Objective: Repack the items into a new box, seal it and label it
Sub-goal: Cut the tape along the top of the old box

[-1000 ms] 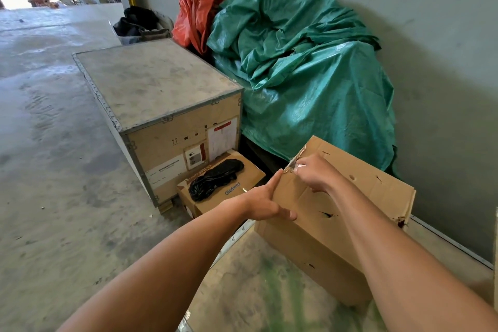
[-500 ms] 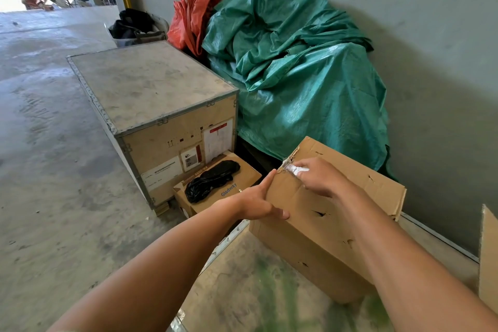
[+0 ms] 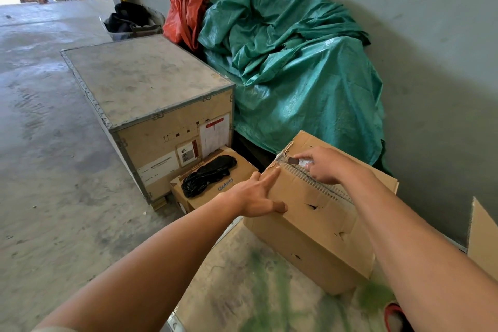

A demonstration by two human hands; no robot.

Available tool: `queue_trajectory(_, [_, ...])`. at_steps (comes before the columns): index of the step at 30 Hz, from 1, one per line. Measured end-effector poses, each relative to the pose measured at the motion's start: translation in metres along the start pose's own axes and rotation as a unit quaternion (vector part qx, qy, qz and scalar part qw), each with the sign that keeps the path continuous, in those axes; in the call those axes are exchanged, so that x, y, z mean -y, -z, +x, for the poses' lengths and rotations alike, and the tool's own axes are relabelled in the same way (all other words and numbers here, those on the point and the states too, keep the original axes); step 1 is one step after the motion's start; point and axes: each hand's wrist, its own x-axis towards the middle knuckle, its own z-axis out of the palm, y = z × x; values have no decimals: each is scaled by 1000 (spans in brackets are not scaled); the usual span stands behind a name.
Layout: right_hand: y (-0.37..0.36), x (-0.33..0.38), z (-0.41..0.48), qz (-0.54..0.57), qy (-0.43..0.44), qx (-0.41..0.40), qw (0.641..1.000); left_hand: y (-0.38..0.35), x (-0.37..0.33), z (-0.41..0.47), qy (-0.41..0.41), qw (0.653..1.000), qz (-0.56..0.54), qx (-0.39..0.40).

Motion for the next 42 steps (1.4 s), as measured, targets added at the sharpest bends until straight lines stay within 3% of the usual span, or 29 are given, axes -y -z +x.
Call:
queue_trajectory(14, [0, 30, 21, -198, -13, 51, 979, -3, 1, -1, 10, 999, 31, 3])
queue_trajectory(29, [2, -11, -11, -177, -28, 64, 982, -3, 1, 0, 16, 999, 32, -1])
queue_trajectory(36, [-6, -33, -41, -136, -52, 21, 989, -4, -1, 0, 18, 999, 40, 4])
queue_trajectory(42, [1, -29, -61, -165, -34, 2, 986, -6, -3, 0, 23, 999, 39, 0])
